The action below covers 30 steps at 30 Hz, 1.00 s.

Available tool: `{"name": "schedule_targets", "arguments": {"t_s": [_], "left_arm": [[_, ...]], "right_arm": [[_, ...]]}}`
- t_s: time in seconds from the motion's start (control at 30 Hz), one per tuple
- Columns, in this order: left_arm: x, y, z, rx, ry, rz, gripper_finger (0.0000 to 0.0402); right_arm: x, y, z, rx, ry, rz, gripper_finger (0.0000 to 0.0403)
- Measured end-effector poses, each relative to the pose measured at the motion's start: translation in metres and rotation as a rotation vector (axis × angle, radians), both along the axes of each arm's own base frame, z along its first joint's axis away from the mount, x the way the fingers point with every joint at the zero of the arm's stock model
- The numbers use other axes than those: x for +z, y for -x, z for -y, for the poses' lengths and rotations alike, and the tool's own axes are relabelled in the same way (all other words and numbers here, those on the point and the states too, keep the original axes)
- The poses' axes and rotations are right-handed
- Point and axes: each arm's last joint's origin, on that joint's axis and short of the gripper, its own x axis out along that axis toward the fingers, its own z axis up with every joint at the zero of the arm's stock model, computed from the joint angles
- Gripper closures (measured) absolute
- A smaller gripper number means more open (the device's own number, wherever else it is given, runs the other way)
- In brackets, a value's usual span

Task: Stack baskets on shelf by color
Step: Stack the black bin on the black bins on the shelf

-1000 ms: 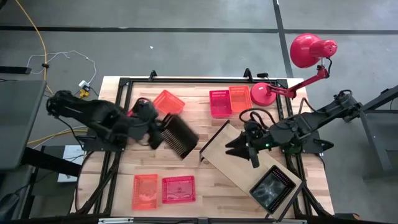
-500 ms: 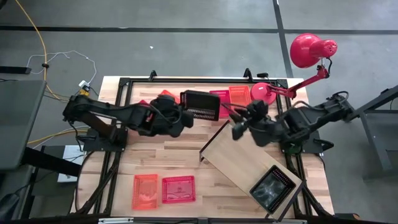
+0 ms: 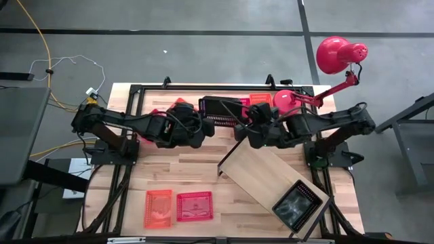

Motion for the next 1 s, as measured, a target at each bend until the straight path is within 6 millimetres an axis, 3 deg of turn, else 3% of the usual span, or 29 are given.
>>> {"name": "schedule_targets", "arguments": {"t_s": [0.43, 0.53, 0.73, 1.0], "left_arm": [[0.008, -0.009, 0.007, -0.061, -0.025, 0.066, 0.0401], [0.009, -0.01, 0.007, -0.065, -0.028, 0.072, 0.0402], [0.009, -0.01, 0.007, -0.074, -0.022, 0.08, 0.0389], [0.019, -0.016, 0.009, -0.225, -0.003, 0.104, 0.0342]], "right_arm": [[0.001, -0.003, 0.01, -0.029, 0.011, 0.01, 0.0273], [0.002, -0.002, 0.01, -0.033, 0.008, 0.013, 0.0296], [0.001, -0.001, 0.011, -0.044, 0.021, 0.001, 0.0392], [-0.001, 0.003, 0.013, -0.077, 0.047, -0.029, 0.0399]]}}
